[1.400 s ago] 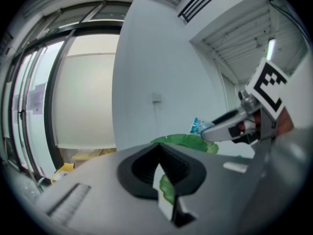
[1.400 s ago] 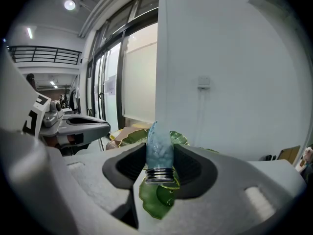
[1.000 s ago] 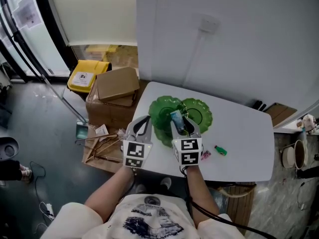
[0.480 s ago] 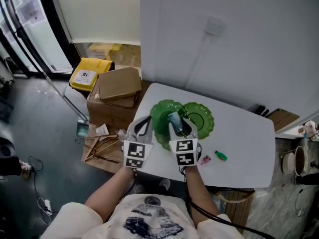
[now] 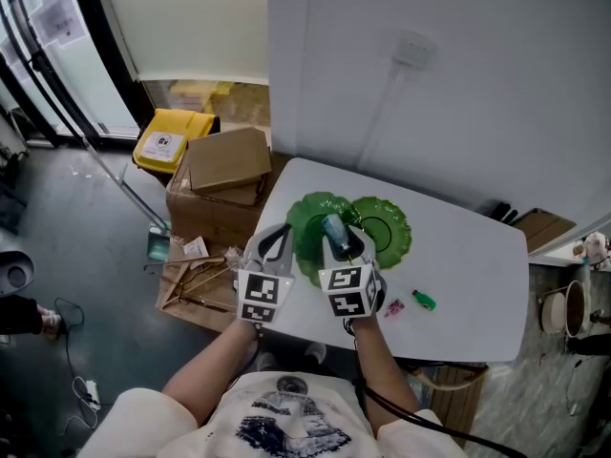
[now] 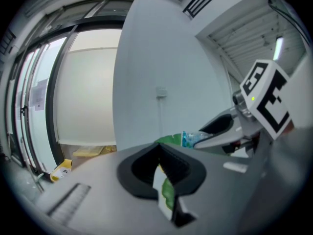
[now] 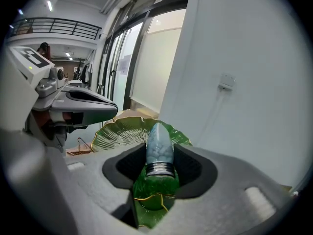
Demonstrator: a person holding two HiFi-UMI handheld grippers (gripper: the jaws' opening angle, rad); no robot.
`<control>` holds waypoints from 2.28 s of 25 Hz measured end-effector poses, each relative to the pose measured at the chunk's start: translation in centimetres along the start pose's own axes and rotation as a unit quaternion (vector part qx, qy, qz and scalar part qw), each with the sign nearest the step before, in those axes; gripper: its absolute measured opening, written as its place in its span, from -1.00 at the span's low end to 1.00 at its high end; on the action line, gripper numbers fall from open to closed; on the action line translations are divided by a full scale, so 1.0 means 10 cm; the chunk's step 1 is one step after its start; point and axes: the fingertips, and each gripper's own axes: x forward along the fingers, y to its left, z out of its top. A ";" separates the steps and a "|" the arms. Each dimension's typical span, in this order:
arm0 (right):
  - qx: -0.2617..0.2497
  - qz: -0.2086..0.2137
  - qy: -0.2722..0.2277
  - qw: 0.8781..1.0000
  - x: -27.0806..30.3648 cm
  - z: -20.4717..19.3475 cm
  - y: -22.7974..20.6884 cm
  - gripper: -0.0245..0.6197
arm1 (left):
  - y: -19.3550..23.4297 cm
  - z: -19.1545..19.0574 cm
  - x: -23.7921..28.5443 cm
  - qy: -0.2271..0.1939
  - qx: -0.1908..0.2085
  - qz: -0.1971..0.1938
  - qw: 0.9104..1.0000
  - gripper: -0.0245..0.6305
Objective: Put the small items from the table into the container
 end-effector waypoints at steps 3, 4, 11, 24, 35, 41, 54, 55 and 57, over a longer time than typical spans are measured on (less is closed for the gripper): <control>-0.006 0.000 0.006 1.000 0.02 -0.01 0.00 -0.38 | 0.00 0.00 0.01 0.002 0.000 0.000 1.000 -0.96; -0.008 0.000 0.008 1.000 0.03 -0.02 0.00 -0.38 | 0.00 -0.01 0.02 0.002 0.000 0.000 1.000 -0.96; -0.006 -0.001 0.006 1.000 0.04 -0.03 0.01 -0.38 | -0.01 -0.04 0.03 0.003 -0.002 -0.001 1.000 -0.96; 0.019 -0.005 -0.012 1.000 -0.04 0.02 -0.01 -0.38 | 0.00 -0.03 -0.05 0.003 -0.005 -0.003 1.000 -0.96; 0.078 -0.012 -0.051 0.996 -0.31 0.07 0.01 -0.38 | -0.06 0.04 -0.23 -0.009 0.002 -0.015 1.000 -0.95; 0.095 -0.032 -0.085 0.991 -0.58 0.09 -0.01 -0.38 | -0.12 0.12 -0.38 -0.022 0.006 -0.028 0.999 -0.96; 0.140 -0.079 -0.136 0.978 -1.28 0.03 0.20 -0.49 | -0.20 0.15 -0.99 -0.040 0.011 -0.059 0.997 -0.95; 0.144 -0.080 -0.137 0.977 -1.33 0.01 0.23 -0.50 | -0.22 0.14 -1.04 -0.041 0.012 -0.062 0.997 -0.96; 0.149 -0.084 -0.140 0.975 -1.42 -0.02 0.31 -0.55 | -0.24 0.13 -1.14 -0.044 0.013 -0.066 0.997 -0.96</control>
